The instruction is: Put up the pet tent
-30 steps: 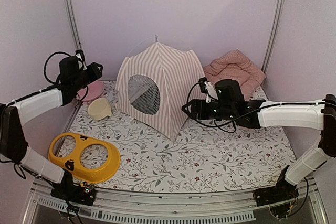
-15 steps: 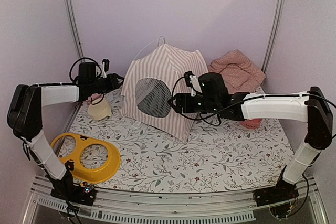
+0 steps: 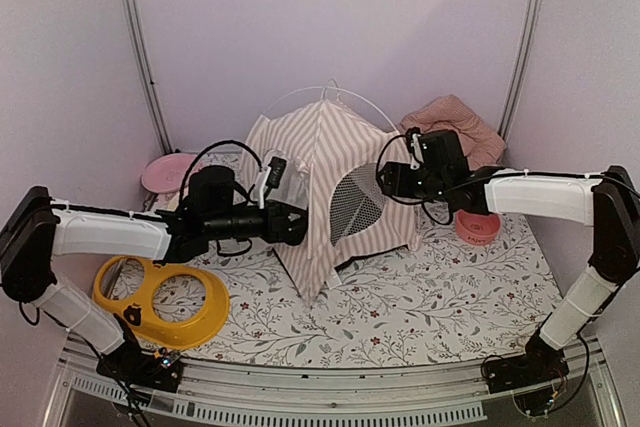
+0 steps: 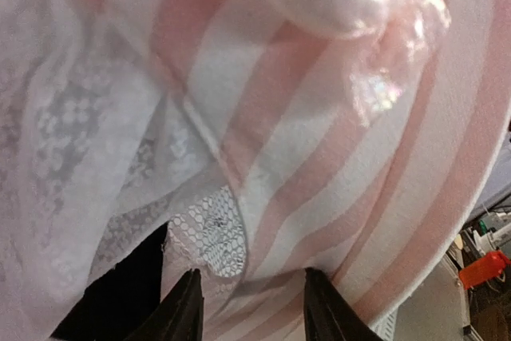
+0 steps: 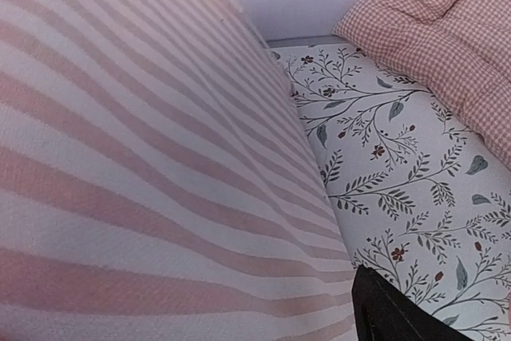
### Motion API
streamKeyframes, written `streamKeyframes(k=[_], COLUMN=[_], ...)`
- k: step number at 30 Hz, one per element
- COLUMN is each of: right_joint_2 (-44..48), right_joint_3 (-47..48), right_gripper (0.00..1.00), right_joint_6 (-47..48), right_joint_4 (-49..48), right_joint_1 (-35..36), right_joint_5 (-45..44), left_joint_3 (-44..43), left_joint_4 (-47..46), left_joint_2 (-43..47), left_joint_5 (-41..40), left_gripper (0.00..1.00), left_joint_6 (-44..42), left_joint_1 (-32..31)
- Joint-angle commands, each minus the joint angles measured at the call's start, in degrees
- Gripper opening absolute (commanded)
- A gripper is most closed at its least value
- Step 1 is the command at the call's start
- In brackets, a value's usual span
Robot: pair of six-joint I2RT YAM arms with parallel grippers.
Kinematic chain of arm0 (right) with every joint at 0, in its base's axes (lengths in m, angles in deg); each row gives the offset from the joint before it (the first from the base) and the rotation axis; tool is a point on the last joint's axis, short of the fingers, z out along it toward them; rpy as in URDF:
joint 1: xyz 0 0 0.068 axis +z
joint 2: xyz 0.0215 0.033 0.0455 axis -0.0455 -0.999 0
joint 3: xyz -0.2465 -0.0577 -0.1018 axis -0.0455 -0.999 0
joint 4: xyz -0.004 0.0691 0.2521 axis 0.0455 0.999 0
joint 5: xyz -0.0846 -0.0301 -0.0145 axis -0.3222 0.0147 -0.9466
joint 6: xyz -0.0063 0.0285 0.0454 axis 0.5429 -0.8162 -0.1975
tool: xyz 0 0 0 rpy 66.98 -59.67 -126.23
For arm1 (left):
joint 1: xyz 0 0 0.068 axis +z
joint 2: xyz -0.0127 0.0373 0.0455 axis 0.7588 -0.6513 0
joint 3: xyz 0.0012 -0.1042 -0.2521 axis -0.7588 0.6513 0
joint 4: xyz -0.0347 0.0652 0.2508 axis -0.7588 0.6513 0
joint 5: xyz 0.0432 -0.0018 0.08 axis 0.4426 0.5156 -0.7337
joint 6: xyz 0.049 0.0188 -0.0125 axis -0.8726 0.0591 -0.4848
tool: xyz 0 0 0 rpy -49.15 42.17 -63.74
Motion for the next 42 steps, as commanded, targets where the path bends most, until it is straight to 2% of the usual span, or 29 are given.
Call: streamKeyframes(k=[1,5,6,7,10,13,18,22,25,28,31,33,35,38,42], right_joint_2=[0.89,-3.91,-6.47,-8.65,-14.20,-14.78,-8.24,-3.64,-2.44,0.59,3.96,6.81,9.14,10.93,9.34], right_joint_3=[-0.45,8.38,11.81,15.27,25.18,28.05,20.65,13.95,11.30,7.92,4.59,1.64,-1.68,-5.98,-7.94], right_gripper=[0.82,0.85,0.96,1.00,0.99,0.99,0.99,0.99,0.99,0.99,0.99,0.99,1.00,0.94,0.81], right_joint_6=[1.01,3.09,3.93,4.67,7.27,8.86,11.03,12.71,15.66,15.55,12.75,10.60,7.37,2.68,-0.44], right_joint_4=[0.23,2.27,3.44,4.52,9.76,11.91,10.57,7.72,8.35,7.35,6.93,6.43,5.40,3.56,2.99], right_joint_1=[-3.51,-6.49,-6.64,-6.63,-6.63,-6.68,-8.07,-10.63,-10.90,-10.89,-10.90,-10.84,-10.81,-10.82,-11.26], right_joint_5=[0.17,3.90,5.57,7.36,12.02,13.01,11.94,17.61,18.18,17.58,17.44,17.11,15.33,13.67,13.27], left_joint_3=[-2.48,-9.81,-11.49,-12.86,-15.70,-17.88,-16.12,-11.88,-9.25,-7.33,-5.38,-4.48,-4.54,-5.58,-8.47], left_joint_4=[-5.44,-4.52,-3.72,-2.91,-0.75,2.50,3.25,3.18,4.46,7.61,11.83,15.45,19.23,23.43,26.91], left_joint_2=[-3.63,-10.76,-11.89,-12.62,-13.15,-12.41,-7.70,-1.57,3.20,9.02,16.55,21.16,24.53,25.51,19.95], left_joint_5=[-3.73,-5.18,-6.42,-7.96,-12.75,-16.45,-16.12,-13.82,-13.54,-15.83,-22.58,-27.00,-28.03,-25.57,-16.65], left_gripper=[0.45,0.44,0.44,0.44,0.46,0.48,0.53,0.56,0.57,0.57,0.57,0.56,0.56,0.57,0.62], left_joint_6=[1.43,1.67,1.85,2.01,2.04,2.56,0.48,-1.86,-3.96,-6.09,-7.87,-8.11,-8.35,-11.03,-15.91], left_joint_1=[-9.78,-13.02,-13.15,-13.17,-12.33,-10.74,-8.76,-7.55,-6.93,-6.44,-5.20,-2.55,1.73,9.19,15.26])
